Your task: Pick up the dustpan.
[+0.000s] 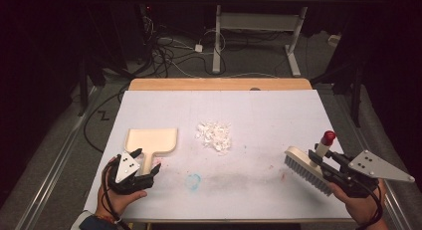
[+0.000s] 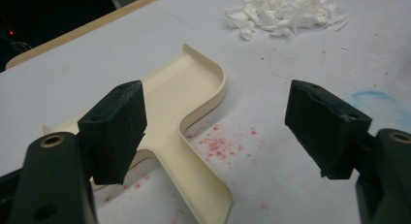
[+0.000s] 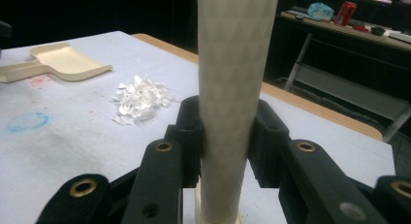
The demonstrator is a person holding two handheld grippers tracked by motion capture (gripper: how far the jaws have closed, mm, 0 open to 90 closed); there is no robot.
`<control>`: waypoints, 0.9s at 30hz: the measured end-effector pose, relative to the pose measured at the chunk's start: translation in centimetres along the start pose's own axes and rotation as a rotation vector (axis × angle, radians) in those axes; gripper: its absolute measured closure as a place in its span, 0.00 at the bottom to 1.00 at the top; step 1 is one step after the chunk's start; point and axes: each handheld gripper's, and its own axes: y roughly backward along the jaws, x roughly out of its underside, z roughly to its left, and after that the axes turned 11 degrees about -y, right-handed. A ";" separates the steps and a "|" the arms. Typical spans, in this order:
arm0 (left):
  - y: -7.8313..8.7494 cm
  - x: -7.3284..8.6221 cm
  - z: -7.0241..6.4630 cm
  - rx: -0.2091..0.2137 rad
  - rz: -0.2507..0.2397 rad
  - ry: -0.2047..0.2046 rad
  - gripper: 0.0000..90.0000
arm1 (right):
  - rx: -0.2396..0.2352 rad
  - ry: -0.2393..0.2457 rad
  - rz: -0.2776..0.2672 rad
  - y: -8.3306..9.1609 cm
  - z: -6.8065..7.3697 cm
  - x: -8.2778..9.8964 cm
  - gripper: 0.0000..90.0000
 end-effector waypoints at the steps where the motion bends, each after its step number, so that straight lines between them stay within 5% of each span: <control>1: 0.0 -0.2 0.0 0.007 0.002 0.007 0.24 | -0.002 0.001 -0.001 0.0 0.0 0.0 0.78; 6: 0.4 -0.4 -0.5 -0.016 0.028 0.023 0.25 | -0.006 0.025 0.007 0.0 0.0 0.2 0.78; 11: 0.8 0.0 -0.1 -0.048 0.101 0.136 0.25 | -0.013 0.032 -0.004 0.1 0.0 -0.2 0.78; 12: 0.9 0.3 0.1 -0.031 0.102 0.189 0.24 | -0.012 0.030 -0.004 0.1 0.0 -0.3 0.78; 13: 0.9 0.3 0.1 -0.031 0.102 0.189 0.24 | -0.012 0.026 -0.006 -0.1 -0.1 -0.3 0.78; 15: 0.8 0.9 0.5 -0.039 0.145 0.265 0.23 | -0.012 0.031 0.002 -0.4 0.0 -0.3 0.78; 21: -1.3 1.7 1.3 0.012 0.273 0.378 0.23 | -0.005 0.064 0.024 -0.7 0.5 -0.2 0.78; 27: -4.7 1.3 2.3 -0.006 0.394 0.388 0.27 | -0.003 0.066 0.036 -0.8 0.6 0.0 0.78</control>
